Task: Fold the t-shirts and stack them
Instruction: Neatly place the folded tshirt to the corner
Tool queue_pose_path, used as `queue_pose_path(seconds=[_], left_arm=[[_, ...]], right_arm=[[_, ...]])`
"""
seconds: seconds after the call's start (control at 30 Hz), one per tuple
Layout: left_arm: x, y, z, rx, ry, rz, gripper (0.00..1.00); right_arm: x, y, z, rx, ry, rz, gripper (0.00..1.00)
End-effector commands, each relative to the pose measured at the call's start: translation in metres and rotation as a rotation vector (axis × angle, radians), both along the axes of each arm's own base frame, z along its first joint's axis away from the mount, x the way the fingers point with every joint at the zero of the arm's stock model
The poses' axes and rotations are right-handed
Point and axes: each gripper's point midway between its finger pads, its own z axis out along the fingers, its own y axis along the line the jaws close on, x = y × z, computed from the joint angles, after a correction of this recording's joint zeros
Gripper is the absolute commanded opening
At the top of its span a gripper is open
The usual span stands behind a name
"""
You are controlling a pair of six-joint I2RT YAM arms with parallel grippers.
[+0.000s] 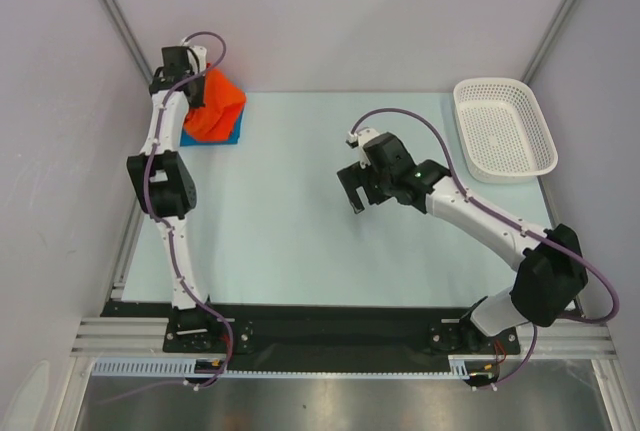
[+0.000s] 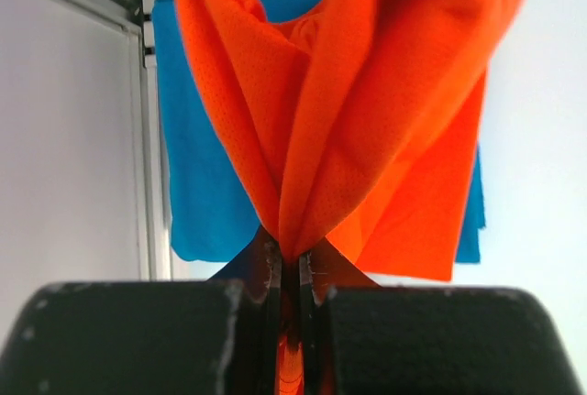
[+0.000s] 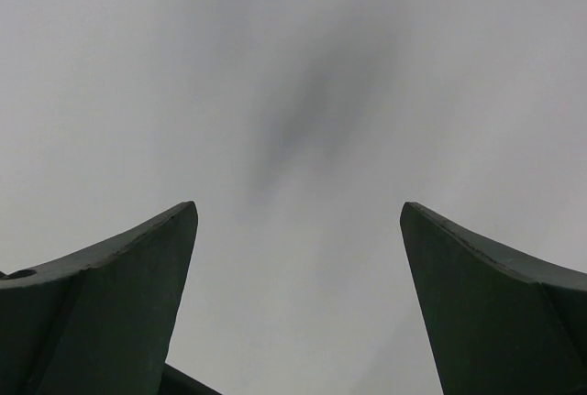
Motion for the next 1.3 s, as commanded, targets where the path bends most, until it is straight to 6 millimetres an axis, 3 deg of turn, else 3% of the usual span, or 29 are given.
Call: queue_pose_path(seconds=[0.0, 0.13, 0.3, 0.43, 0.6, 0.67, 0.73, 0.8, 0.83, 0.87, 0.9, 0.93, 1.1, 1.13, 1.27], left_arm=[[0.011, 0.023, -0.005, -0.044, -0.056, 0.096, 0.00], [0.010, 0.044, -0.019, -0.083, -0.059, 0.196, 0.01], [0.012, 0.068, -0.021, -0.068, -0.099, 0.279, 0.00], [0.019, 0.078, -0.020, -0.059, -0.130, 0.274, 0.00], [0.026, 0.086, -0.037, -0.059, -0.127, 0.279, 0.01], [0.025, 0.096, -0.036, -0.030, -0.136, 0.325, 0.18], [0.025, 0.102, -0.035, -0.017, -0.143, 0.342, 0.22], [0.026, 0.106, -0.023, 0.004, -0.173, 0.365, 0.30], [0.024, 0.111, -0.017, 0.017, -0.185, 0.393, 0.45], [0.022, 0.115, -0.007, 0.025, -0.210, 0.429, 0.50], [0.015, 0.120, 0.008, 0.047, -0.232, 0.470, 0.85], [0.013, 0.122, 0.017, 0.049, -0.249, 0.484, 0.90], [0.001, 0.098, 0.063, 0.006, -0.318, 0.456, 0.87], [-0.003, 0.093, 0.075, 0.000, -0.329, 0.446, 0.82], [-0.013, 0.066, 0.079, -0.032, -0.286, 0.394, 0.70]], right_arm=[[0.009, 0.007, 0.015, 0.020, -0.020, -0.022, 1.00], [0.019, 0.020, 0.013, 0.015, -0.011, -0.016, 1.00], [0.024, 0.031, 0.013, 0.012, -0.005, -0.006, 1.00], [0.028, 0.034, 0.013, -0.001, 0.001, -0.015, 1.00], [0.031, 0.038, 0.011, -0.011, 0.010, -0.027, 1.00], [0.031, 0.039, 0.010, -0.014, 0.014, -0.034, 1.00], [0.029, 0.041, 0.009, -0.015, 0.020, -0.036, 1.00], [0.028, 0.042, 0.008, -0.020, 0.020, -0.038, 1.00], [0.025, 0.041, 0.008, -0.021, 0.021, -0.038, 1.00], [0.024, 0.040, 0.009, -0.022, 0.019, -0.045, 1.00], [0.021, 0.041, 0.011, -0.017, 0.016, -0.041, 1.00], [0.019, 0.040, 0.009, -0.018, 0.017, -0.042, 1.00], [0.009, 0.033, 0.020, 0.004, -0.016, -0.040, 1.00], [0.007, 0.031, 0.021, 0.009, -0.022, -0.039, 1.00], [-0.004, 0.024, 0.028, 0.046, -0.039, -0.034, 1.00]])
